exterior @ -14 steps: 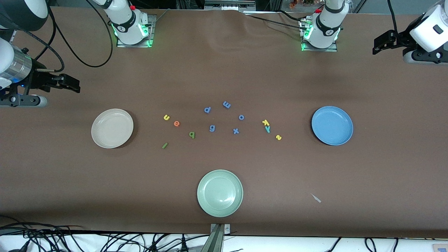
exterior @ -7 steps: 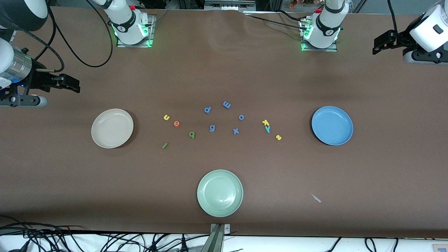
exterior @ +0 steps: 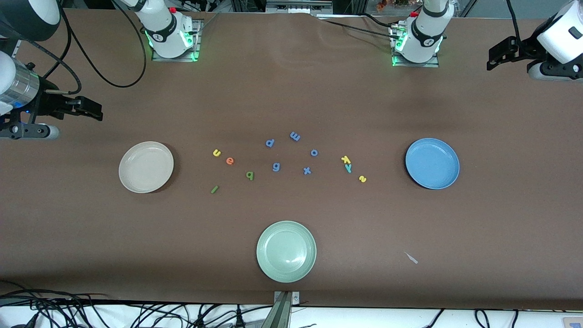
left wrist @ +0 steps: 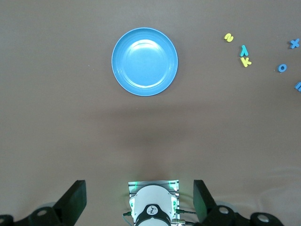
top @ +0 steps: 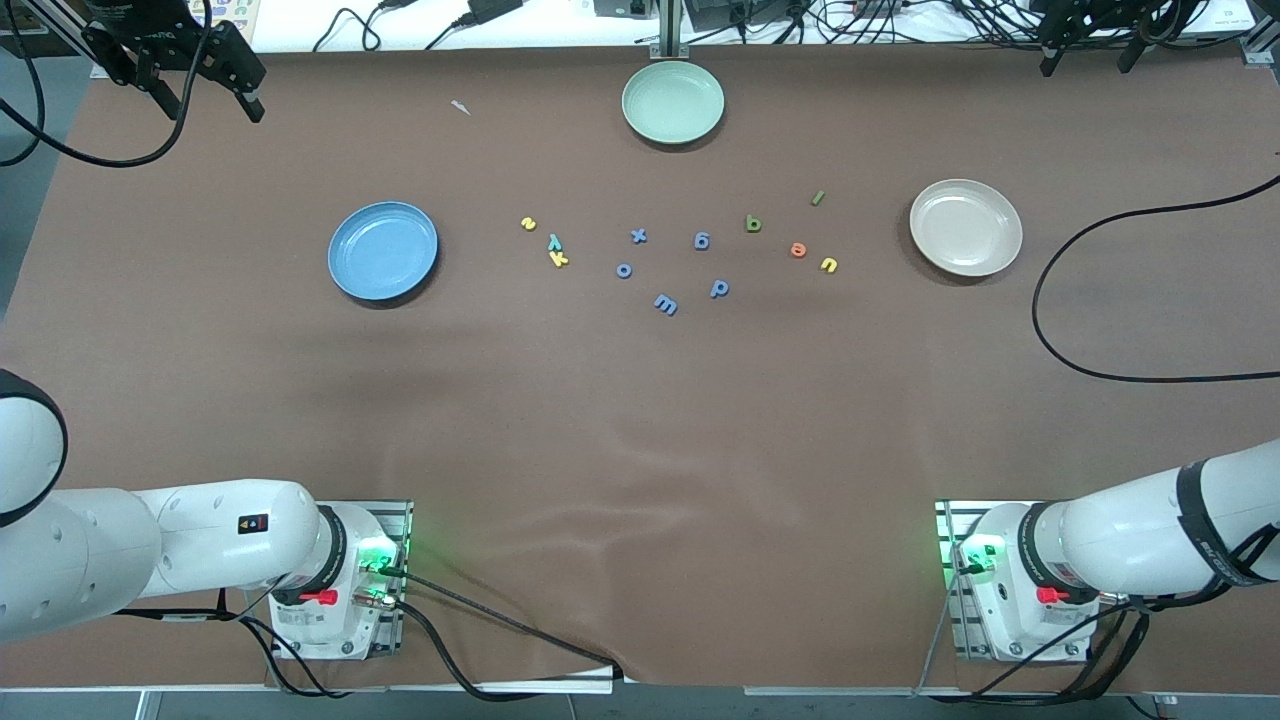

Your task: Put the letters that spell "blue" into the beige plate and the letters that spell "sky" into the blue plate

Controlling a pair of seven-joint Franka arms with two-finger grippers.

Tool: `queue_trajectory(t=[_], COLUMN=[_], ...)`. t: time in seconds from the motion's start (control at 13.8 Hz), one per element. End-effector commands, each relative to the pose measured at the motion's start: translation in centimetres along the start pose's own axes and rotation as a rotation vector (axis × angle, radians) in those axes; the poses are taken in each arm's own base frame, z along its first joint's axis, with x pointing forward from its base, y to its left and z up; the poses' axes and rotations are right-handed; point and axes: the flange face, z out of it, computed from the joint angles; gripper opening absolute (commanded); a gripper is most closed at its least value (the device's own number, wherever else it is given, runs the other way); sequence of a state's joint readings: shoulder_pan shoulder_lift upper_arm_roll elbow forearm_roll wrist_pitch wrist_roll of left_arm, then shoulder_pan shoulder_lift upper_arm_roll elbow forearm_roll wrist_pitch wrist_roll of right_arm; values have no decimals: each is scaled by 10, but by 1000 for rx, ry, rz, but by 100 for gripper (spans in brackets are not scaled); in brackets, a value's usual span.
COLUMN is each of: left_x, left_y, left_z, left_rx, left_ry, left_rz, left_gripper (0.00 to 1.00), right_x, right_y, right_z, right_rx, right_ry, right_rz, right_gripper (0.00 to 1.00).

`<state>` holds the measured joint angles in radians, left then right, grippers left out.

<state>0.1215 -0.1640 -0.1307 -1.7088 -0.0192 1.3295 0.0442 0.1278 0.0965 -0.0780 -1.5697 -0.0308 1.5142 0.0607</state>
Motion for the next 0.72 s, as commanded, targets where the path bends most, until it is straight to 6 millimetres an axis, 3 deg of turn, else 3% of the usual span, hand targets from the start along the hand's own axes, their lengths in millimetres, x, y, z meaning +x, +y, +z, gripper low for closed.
queue_trajectory(t=[0.0, 0.65], left_x=[4, 6], left_y=[-3, 1], left_z=[-4, -3], left_rx=[-20, -19], left_ry=[-12, -12], left_rz=[-5, 10], left_gripper=[100, 100], right_x=[0, 0], right_y=[2, 1], right_z=[-4, -3], right_rx=[19, 19], right_ry=[-7, -9], right_rz=[-3, 0], right_gripper=[100, 100])
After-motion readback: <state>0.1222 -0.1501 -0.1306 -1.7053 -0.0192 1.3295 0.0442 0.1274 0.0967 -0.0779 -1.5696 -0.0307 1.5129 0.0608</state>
